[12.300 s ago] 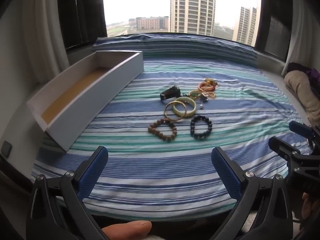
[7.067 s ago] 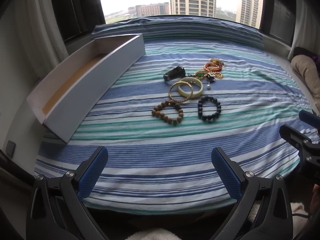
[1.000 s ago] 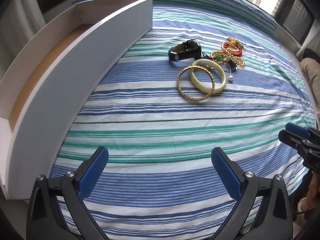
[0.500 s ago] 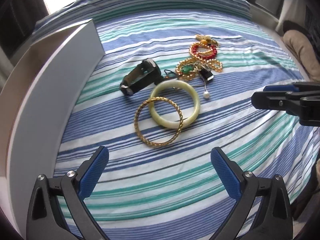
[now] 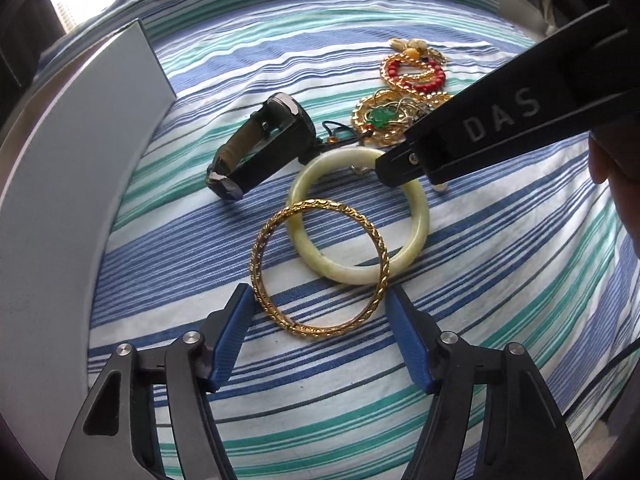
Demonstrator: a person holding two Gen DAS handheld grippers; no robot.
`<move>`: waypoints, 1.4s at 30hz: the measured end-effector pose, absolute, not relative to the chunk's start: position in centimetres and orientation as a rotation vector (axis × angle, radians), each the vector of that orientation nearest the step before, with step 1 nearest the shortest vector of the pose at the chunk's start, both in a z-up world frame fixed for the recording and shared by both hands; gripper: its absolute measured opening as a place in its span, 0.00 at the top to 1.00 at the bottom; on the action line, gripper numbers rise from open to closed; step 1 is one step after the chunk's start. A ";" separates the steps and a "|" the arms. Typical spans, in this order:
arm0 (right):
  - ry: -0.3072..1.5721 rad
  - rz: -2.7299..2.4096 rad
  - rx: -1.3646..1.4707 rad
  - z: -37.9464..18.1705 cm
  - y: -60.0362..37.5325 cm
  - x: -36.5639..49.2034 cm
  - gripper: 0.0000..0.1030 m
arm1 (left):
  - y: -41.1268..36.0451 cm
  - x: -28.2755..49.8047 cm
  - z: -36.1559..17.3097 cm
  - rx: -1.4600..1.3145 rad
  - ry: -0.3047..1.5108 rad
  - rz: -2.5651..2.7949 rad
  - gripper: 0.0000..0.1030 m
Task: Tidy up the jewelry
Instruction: 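Grasp the gold bangle with the left tool while the right tool grasps the jade bangle, then carry both bangles into the white tray and release them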
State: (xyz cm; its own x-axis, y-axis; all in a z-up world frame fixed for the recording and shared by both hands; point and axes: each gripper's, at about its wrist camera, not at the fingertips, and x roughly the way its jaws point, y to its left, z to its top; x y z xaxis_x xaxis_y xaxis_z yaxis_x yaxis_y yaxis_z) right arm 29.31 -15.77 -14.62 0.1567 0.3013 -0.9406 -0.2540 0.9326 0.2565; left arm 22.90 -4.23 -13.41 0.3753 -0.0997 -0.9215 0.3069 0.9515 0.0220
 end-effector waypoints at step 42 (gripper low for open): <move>0.854 0.699 -0.042 5.6 -5.8 22.9 0.89 | 20.9 15.2 6.8 -0.191 0.952 0.221 0.38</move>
